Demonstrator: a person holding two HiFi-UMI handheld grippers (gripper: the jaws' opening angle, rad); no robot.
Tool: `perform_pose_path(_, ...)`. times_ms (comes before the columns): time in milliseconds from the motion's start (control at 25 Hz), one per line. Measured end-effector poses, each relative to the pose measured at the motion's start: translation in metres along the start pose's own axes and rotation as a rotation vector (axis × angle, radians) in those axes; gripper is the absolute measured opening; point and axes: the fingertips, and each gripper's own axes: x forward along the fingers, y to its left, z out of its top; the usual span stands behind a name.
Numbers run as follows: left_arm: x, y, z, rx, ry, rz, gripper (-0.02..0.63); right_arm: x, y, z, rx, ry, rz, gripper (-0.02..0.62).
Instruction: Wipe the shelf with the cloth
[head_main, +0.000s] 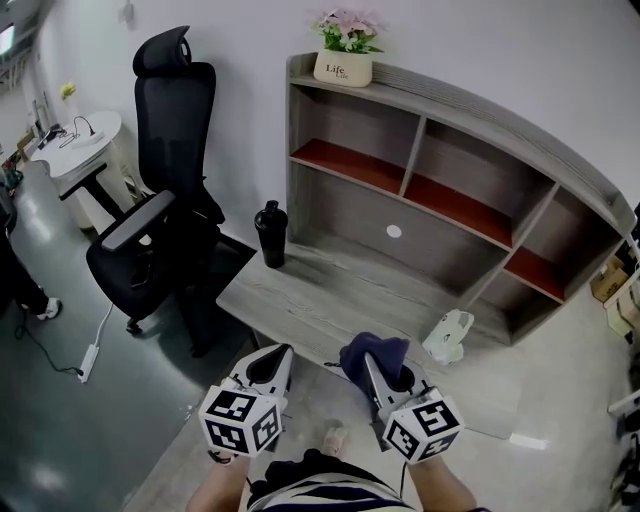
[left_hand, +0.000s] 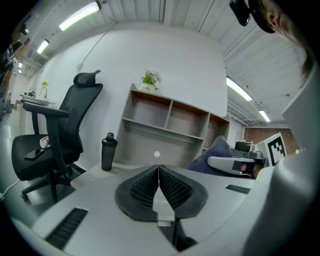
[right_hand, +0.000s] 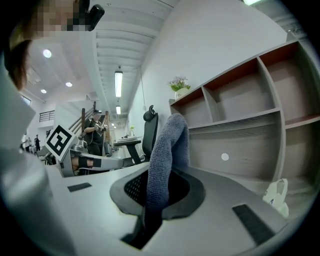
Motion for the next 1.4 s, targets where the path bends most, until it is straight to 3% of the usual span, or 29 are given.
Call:
perform_pose_path(360, 0.078, 0.017, 0.04, -0.002, -0.029, 0.014, 0.017, 0.061, -0.047, 0.039, -0.039, -0.066, 0.086, 0.044)
perform_pose_path(760, 0.128, 0.021, 0.059, -0.024, -0.028, -0.006, 0.017, 0.102, -0.076, 0.078, -0.086, -0.129, 0.152, 0.044)
perform_pose_path(1040, 0.152, 0.032, 0.075, 0.024, -0.039, -0.054, 0.017, 0.136, -0.082, 0.107, -0.146, -0.168, 0.125, 0.044)
perform_pose_path(1400, 0.181, 0.072, 0.105, 0.054, -0.023, -0.179, 0.017, 0.196, -0.072, 0.171, -0.185, -0.263, 0.055, 0.044)
